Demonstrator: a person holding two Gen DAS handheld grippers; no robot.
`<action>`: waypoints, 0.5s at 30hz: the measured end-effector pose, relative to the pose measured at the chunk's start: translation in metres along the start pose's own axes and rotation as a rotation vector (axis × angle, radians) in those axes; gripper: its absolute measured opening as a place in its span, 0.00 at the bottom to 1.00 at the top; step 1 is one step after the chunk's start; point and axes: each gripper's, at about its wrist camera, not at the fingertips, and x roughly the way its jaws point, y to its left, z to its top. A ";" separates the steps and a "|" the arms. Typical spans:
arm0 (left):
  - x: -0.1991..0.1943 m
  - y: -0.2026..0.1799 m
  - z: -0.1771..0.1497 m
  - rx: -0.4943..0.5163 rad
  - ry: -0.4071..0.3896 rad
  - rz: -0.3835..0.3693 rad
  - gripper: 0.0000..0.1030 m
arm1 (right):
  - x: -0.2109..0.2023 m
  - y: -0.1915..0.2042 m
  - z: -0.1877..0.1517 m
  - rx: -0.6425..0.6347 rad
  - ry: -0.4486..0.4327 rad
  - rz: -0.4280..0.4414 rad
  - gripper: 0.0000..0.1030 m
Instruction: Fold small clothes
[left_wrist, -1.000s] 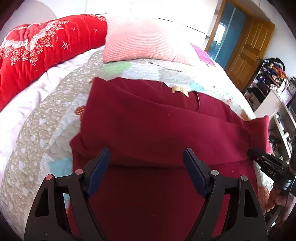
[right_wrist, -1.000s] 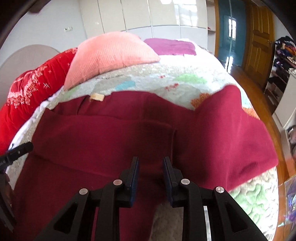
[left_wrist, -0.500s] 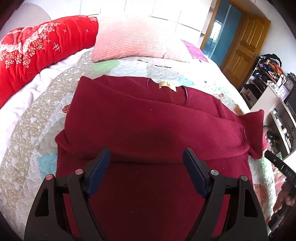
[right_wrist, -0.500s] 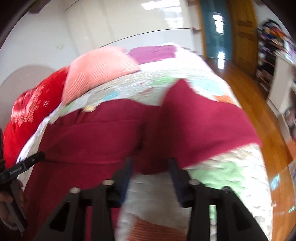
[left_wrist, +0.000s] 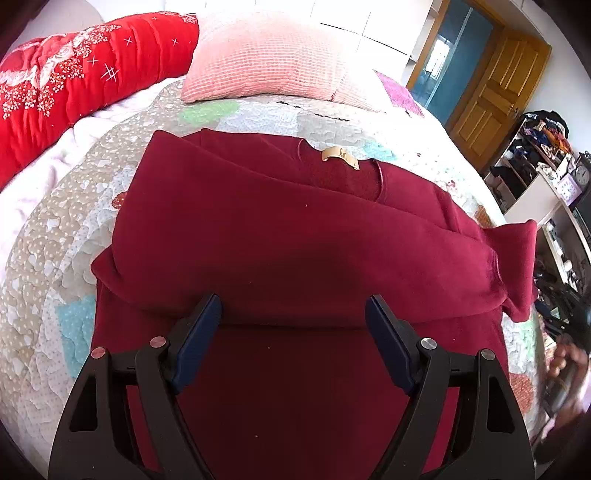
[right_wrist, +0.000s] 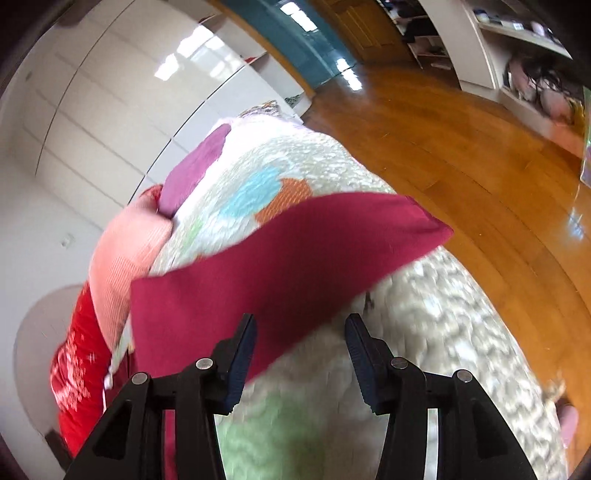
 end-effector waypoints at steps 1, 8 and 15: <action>-0.002 0.001 0.000 -0.006 0.002 -0.006 0.78 | 0.004 -0.001 0.003 0.019 -0.007 0.000 0.46; -0.033 0.029 0.010 -0.053 -0.058 -0.018 0.78 | -0.020 0.008 0.034 0.025 -0.133 0.039 0.11; -0.078 0.078 0.027 -0.174 -0.179 -0.024 0.78 | -0.077 0.205 -0.026 -0.588 -0.190 0.227 0.11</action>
